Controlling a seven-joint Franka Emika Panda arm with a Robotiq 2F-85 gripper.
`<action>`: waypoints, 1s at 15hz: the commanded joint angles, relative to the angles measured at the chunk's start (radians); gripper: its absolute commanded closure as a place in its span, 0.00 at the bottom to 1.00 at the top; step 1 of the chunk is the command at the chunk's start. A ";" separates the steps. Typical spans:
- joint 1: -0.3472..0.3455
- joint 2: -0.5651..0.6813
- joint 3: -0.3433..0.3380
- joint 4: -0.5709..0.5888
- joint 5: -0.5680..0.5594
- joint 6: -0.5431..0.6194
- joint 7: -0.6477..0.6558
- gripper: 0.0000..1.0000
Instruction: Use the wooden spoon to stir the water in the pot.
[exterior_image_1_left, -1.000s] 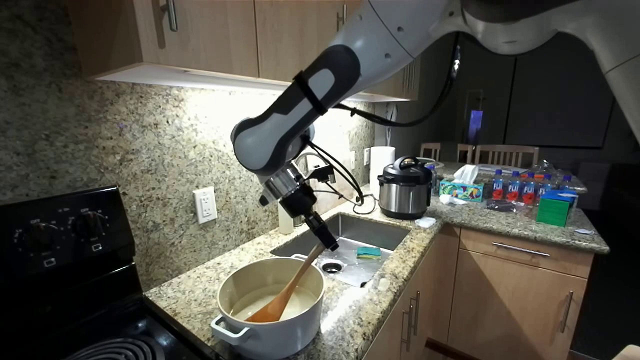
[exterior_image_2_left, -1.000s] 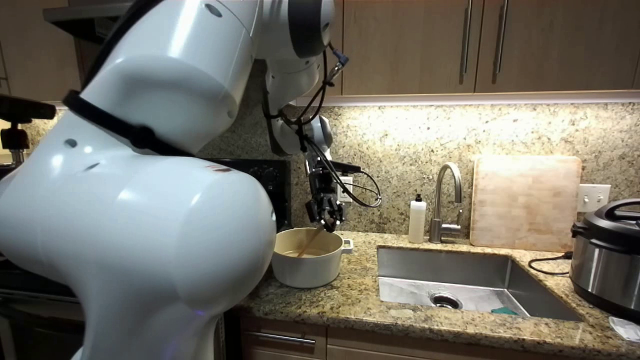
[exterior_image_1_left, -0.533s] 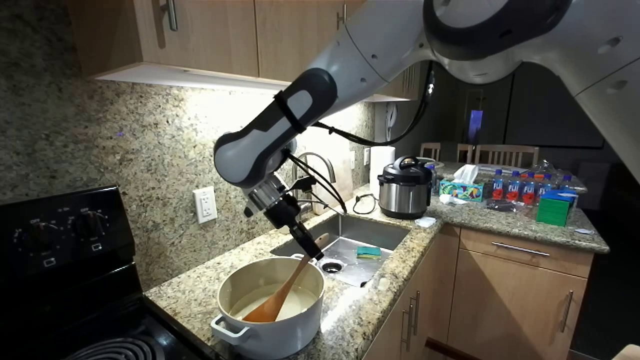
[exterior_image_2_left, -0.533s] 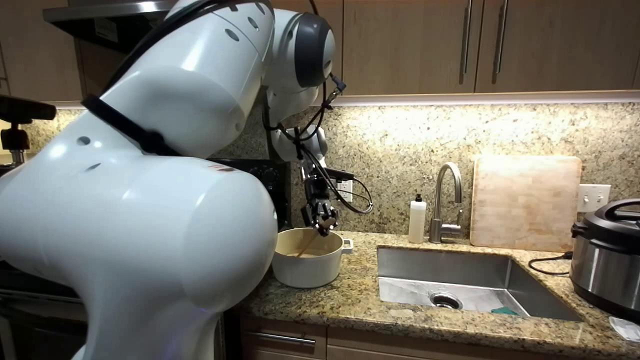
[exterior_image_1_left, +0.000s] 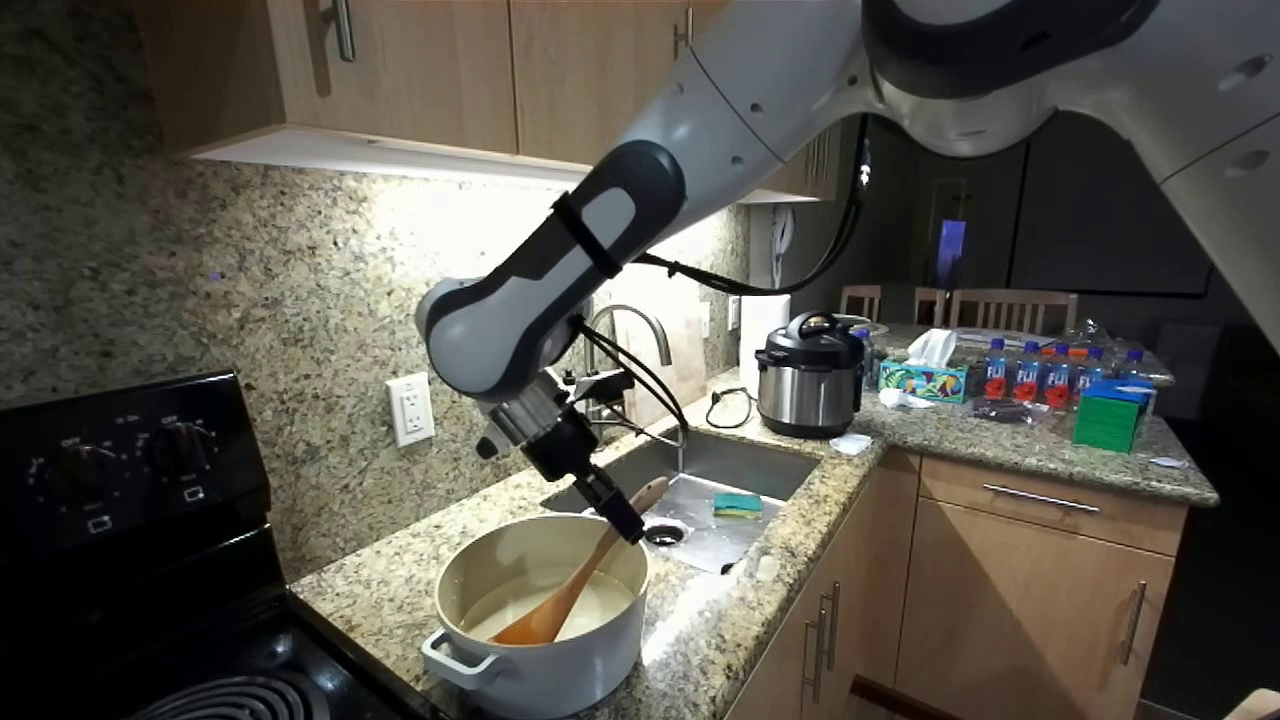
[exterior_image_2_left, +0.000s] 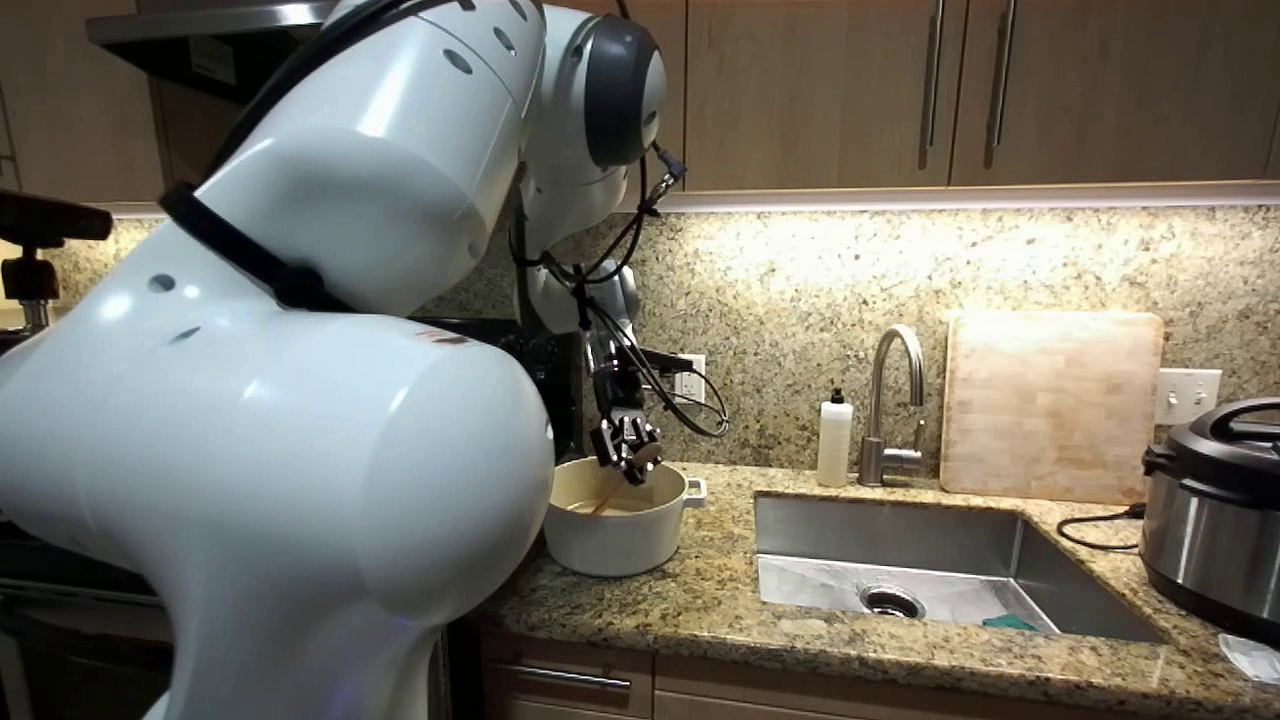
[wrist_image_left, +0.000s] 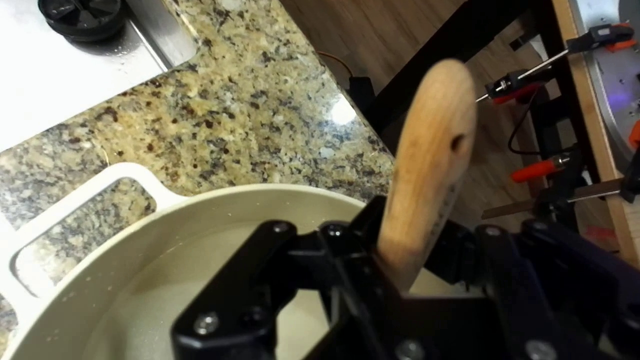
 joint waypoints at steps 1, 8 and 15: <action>-0.073 -0.116 0.014 -0.202 0.024 0.150 -0.050 0.95; -0.169 -0.265 -0.003 -0.391 0.064 0.313 -0.087 0.95; -0.170 -0.341 -0.017 -0.358 0.073 0.290 -0.157 0.95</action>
